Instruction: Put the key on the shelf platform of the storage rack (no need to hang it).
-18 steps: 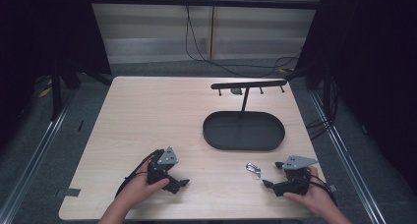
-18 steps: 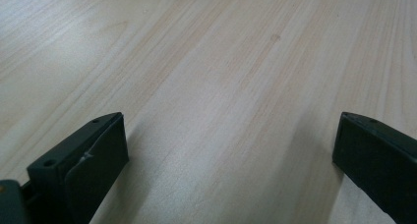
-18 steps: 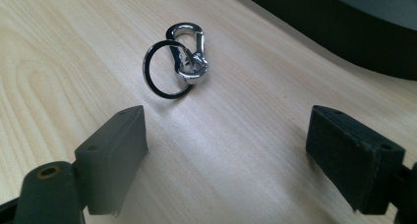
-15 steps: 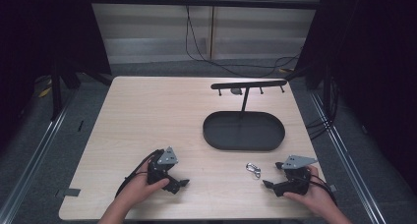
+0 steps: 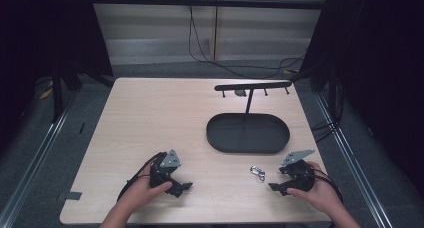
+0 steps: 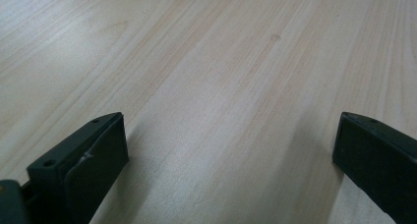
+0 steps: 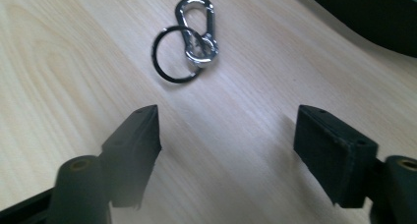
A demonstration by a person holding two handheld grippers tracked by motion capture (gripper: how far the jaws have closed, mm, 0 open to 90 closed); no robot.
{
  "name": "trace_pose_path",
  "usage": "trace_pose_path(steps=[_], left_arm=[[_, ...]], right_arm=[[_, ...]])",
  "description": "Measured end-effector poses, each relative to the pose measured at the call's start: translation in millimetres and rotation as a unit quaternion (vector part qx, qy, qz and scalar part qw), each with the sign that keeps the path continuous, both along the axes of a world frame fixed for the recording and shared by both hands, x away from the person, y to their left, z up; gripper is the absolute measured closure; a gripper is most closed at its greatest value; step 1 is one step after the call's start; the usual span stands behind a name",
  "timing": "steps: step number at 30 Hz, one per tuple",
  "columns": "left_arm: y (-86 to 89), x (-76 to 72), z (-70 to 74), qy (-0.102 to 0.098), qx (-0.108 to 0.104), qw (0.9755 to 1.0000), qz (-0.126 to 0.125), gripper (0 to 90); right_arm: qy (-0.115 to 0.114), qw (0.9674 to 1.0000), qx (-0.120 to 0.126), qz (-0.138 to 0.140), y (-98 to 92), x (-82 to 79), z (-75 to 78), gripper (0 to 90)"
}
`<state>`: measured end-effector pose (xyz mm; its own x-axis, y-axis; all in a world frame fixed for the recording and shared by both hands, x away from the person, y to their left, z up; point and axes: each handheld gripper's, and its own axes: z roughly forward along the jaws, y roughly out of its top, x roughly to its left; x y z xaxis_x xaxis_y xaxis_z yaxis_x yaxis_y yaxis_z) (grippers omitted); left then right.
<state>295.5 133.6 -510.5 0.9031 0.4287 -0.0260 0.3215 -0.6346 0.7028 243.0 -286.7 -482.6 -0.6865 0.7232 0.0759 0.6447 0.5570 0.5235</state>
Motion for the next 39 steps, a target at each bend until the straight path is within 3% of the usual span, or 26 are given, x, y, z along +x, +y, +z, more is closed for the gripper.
trace_pose_path(steps=[6,10,24,39], left_arm=[[0.0,0.0,0.0,0.0,0.0,1.0,0.0,0.0],[0.0,0.0,0.0,0.0,0.0,1.0,0.0,0.0],[0.0,0.0,0.0,0.0,0.0,1.0,0.0,0.0],[0.0,-0.1,0.0,0.0,0.0,1.0,0.0,0.0]], right_arm=[[0.052,0.9981,-0.033,-0.005,11.7,14.9,15.7,30.5],[0.075,0.996,-0.048,-0.006,17.4,22.7,17.2,32.9],[0.09,0.9926,-0.081,0.008,36.5,44.8,24.0,40.1],[0.101,0.9886,-0.105,0.038,59.2,56.0,21.2,43.9]])
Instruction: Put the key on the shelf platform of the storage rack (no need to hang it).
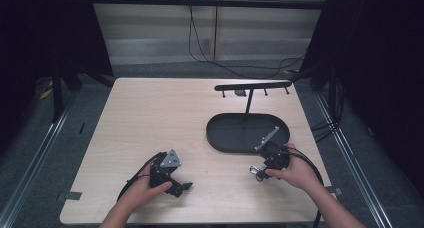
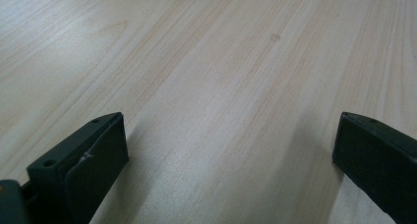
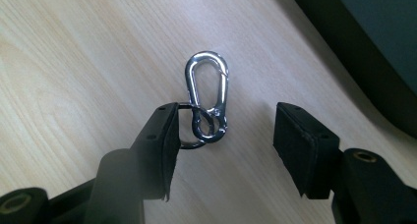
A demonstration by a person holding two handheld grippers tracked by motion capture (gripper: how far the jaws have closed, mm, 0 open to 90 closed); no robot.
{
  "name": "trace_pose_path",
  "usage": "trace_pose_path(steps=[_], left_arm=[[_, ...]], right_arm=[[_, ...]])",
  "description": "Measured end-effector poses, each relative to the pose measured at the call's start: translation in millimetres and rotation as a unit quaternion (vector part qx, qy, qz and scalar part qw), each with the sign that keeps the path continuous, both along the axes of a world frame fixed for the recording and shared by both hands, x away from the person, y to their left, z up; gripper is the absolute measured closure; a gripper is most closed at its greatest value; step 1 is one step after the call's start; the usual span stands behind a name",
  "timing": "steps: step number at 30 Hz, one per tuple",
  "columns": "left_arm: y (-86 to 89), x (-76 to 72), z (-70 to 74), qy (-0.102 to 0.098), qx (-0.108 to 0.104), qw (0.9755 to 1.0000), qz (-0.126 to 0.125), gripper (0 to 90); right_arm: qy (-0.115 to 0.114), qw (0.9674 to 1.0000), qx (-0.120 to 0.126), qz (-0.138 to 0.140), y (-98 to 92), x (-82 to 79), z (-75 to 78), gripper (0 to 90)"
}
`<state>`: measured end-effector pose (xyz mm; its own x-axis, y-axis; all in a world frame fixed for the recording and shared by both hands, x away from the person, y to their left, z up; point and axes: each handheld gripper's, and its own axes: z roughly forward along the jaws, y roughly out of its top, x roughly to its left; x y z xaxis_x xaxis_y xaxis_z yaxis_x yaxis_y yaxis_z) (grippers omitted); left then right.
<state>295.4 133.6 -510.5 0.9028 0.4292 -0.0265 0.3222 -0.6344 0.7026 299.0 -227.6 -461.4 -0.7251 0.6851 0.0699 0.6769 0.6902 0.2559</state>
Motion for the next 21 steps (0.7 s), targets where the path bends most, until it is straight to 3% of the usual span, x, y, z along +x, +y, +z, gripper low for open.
trace_pose_path(steps=[7,9,14,17,18,19,20,21], left_arm=[[0.0,0.0,0.0,0.0,0.0,1.0,0.0,0.0],[0.0,0.0,0.0,0.0,0.0,1.0,0.0,0.0],[0.0,0.0,0.0,0.0,0.0,1.0,0.0,0.0],[0.0,0.0,0.0,0.0,0.0,1.0,0.0,0.0],[0.0,0.0,0.0,0.0,0.0,1.0,0.0,0.0],[0.0,0.0,0.0,0.0,0.0,1.0,0.0,0.0],[0.0,0.1,0.0,0.0,0.0,1.0,-0.001,0.0],[0.0,0.0,0.0,0.0,0.0,1.0,0.0,0.0]], right_arm=[[0.008,0.9999,-0.007,0.012,9.8,3.5,-3.5,51.5],[0.012,0.9996,-0.017,0.019,12.5,4.2,-6.7,55.1],[0.014,0.9996,-0.013,0.02,16.2,5.0,-5.8,72.0],[0.013,0.9993,-0.025,0.024,18.2,5.3,-4.5,73.5],[0.014,0.9993,-0.024,0.024,18.6,5.3,-4.1,74.4],[0.013,0.9994,-0.022,0.023,18.6,5.2,-1.5,82.1],[0.005,0.9999,-0.005,0.012,17.7,5.3,5.6,82.8],[0.01,0.9999,0.004,0.014,16.6,6.1,8.6,82.8]])
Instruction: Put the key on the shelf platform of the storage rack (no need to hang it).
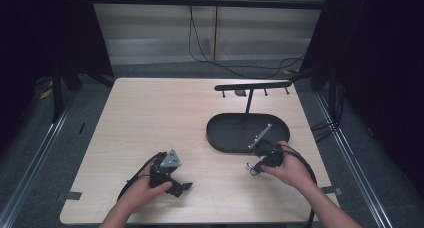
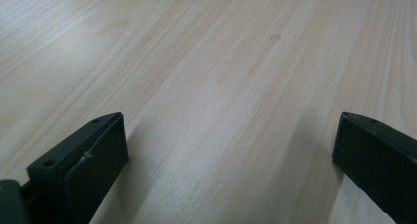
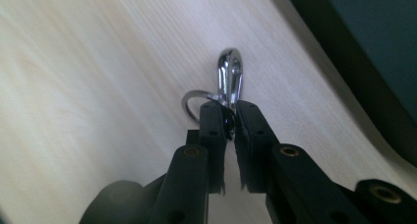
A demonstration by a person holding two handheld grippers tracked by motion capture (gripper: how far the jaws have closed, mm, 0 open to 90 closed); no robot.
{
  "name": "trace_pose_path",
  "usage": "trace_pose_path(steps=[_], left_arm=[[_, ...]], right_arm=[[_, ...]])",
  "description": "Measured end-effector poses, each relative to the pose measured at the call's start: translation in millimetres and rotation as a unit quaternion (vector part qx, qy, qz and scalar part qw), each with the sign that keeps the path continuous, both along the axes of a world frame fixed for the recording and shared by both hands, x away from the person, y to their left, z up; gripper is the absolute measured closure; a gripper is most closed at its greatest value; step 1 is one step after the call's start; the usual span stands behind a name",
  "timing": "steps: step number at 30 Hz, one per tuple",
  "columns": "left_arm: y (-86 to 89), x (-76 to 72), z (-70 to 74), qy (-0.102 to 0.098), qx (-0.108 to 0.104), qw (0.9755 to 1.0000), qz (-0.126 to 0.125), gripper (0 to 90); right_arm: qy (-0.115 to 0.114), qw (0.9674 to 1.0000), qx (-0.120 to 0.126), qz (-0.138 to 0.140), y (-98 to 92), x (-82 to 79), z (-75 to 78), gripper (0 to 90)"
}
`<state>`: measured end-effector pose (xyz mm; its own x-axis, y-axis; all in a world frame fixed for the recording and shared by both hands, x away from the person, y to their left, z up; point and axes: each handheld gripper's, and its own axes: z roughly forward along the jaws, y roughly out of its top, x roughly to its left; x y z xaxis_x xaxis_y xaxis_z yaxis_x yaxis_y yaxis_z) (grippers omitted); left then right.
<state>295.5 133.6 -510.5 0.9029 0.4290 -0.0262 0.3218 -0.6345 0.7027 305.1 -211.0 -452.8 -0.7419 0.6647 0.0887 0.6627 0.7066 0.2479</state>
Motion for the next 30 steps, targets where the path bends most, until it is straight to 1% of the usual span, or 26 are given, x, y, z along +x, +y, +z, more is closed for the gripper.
trace_pose_path(steps=[1,3,7,9,11,12,16,23,30], left_arm=[[0.0,0.0,0.0,0.0,0.0,1.0,0.0,0.0],[0.0,0.0,0.0,0.0,0.0,1.0,0.0,0.0],[0.0,0.0,0.0,0.0,0.0,1.0,0.0,0.0],[0.0,0.0,0.0,0.0,0.0,1.0,0.0,0.0],[0.0,0.0,0.0,0.0,0.0,1.0,0.0,0.0],[0.0,0.0,0.0,0.0,0.0,1.0,0.0,0.0],[0.0,0.0,0.0,0.0,0.0,1.0,0.0,0.0],[0.0,0.0,0.0,0.0,0.0,1.0,0.0,0.0],[0.0,0.0,0.0,0.0,0.0,1.0,0.0,0.0]], right_arm=[[0.008,1.0,0.001,0.0,-0.3,0.5,2.4,82.8],[0.008,0.9997,-0.02,0.007,0.0,1.0,2.6,83.0],[0.015,0.9997,-0.016,0.007,0.3,1.3,4.1,83.1],[0.013,0.9997,-0.018,0.008,0.4,2.0,6.6,83.1],[0.014,0.9998,-0.014,0.011,0.0,2.6,8.6,83.1],[0.014,0.9997,-0.017,0.008,0.5,2.4,10.9,83.1],[0.015,0.9997,-0.017,0.01,-0.4,3.4,18.9,83.1],[0.02,0.9996,-0.019,0.009,-3.2,7.0,27.8,83.1],[0.016,0.9996,-0.021,0.009,-5.6,9.9,35.7,83.1]])
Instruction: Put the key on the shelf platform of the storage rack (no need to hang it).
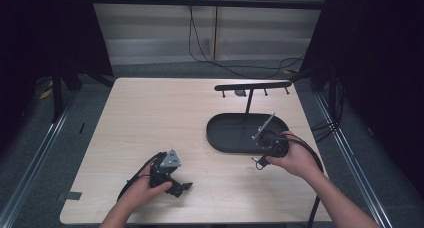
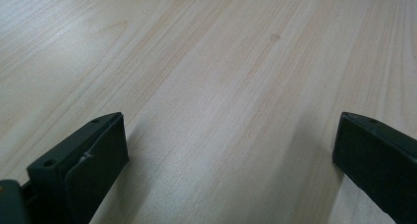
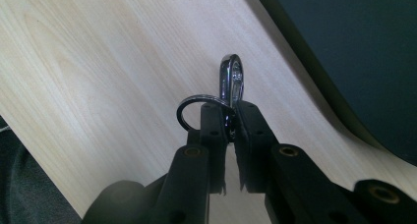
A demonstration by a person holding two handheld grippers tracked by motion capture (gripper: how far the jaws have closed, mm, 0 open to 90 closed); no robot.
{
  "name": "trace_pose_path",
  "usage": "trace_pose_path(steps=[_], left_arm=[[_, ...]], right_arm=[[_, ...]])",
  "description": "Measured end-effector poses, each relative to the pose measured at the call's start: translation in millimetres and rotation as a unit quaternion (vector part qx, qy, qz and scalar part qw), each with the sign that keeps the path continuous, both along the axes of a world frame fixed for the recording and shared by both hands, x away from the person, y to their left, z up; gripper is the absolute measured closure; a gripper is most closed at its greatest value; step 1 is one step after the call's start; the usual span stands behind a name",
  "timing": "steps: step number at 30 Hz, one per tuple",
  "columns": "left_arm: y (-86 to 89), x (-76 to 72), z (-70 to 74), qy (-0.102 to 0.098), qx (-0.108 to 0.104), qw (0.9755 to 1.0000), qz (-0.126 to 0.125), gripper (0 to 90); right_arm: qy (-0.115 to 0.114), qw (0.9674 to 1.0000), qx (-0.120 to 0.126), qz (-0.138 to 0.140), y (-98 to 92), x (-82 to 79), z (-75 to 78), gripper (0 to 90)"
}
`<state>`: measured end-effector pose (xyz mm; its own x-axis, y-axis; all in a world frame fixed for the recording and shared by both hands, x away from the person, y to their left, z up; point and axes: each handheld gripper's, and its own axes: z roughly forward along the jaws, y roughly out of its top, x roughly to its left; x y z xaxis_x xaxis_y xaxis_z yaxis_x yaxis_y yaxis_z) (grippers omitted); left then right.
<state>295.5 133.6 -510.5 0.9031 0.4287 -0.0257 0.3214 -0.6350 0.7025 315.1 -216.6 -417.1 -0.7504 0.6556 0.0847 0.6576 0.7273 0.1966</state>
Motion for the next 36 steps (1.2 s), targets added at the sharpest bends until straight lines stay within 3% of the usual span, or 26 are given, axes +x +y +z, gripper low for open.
trace_pose_path(steps=[15,36], left_arm=[[0.0,0.0,0.0,0.0,-0.001,1.0,0.0,0.0],[0.0,0.0,0.0,0.0,0.0,1.0,0.0,0.0]], right_arm=[[0.001,1.0,0.005,-0.007,-2.6,5.3,13.7,83.2],[-0.011,0.9998,-0.009,-0.014,-6.2,21.1,30.0,83.1]])
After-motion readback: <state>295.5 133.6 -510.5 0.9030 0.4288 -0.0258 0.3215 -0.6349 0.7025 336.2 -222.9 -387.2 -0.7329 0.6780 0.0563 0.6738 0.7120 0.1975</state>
